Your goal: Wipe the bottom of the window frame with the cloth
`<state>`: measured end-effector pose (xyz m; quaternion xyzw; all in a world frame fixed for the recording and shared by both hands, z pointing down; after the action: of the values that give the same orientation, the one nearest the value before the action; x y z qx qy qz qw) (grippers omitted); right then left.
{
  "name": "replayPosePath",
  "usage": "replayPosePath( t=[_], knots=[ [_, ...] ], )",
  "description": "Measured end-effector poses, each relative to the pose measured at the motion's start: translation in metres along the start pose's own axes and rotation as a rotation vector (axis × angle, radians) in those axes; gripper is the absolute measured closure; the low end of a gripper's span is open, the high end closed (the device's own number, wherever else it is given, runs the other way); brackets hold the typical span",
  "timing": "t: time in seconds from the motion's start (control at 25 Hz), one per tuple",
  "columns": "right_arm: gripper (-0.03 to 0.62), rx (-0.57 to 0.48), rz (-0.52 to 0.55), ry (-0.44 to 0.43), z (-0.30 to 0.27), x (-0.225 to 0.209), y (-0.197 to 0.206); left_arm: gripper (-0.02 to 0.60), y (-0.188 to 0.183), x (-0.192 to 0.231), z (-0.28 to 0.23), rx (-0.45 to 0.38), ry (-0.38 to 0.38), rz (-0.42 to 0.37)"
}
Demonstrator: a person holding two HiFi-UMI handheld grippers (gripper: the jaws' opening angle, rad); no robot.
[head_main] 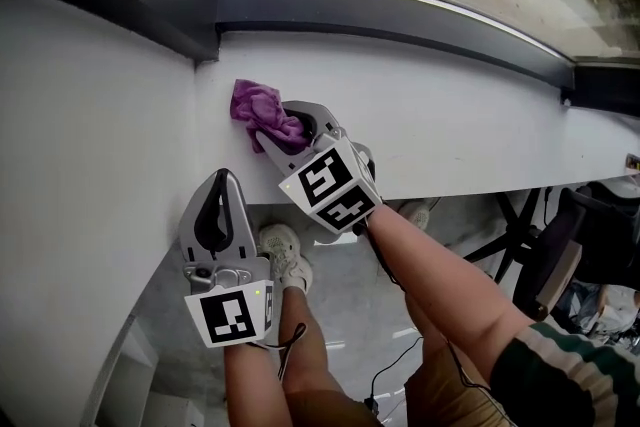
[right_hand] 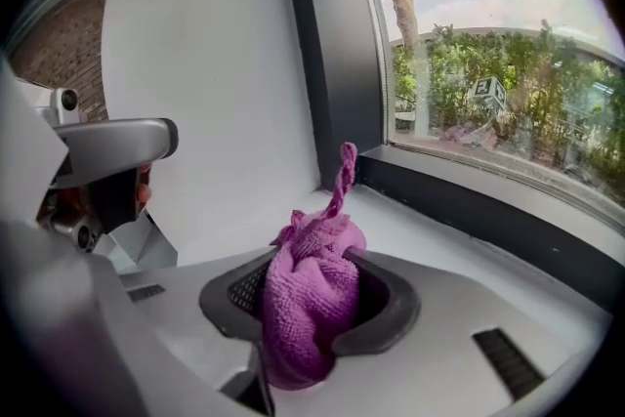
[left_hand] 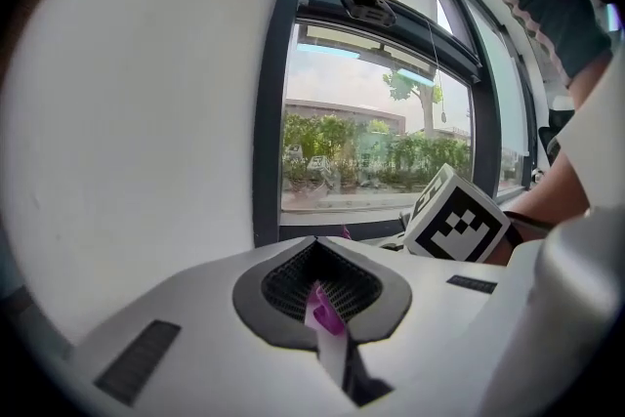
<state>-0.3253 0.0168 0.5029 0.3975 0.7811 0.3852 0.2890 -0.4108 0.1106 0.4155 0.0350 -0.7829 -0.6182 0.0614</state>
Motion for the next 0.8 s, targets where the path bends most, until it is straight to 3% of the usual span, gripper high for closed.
replayPosePath(
  t=[0.8],
  knots=[
    [0.445, -0.008, -0.103, 0.158, 0.106, -0.09, 0.061, 0.575, -0.013, -0.11, -0.055, -0.009, 0.142, -0.056]
  ],
)
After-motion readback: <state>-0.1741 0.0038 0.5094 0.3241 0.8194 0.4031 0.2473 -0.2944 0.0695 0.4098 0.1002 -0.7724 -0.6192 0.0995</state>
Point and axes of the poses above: the fingertips, and each gripper's own axes: z backward along the fingers, x to its left, y out of its underside, the point moved 6 cm from there along z, backward along the fingers, and after that the axes turned 8 degrees about -x, right-handed, at the moved point
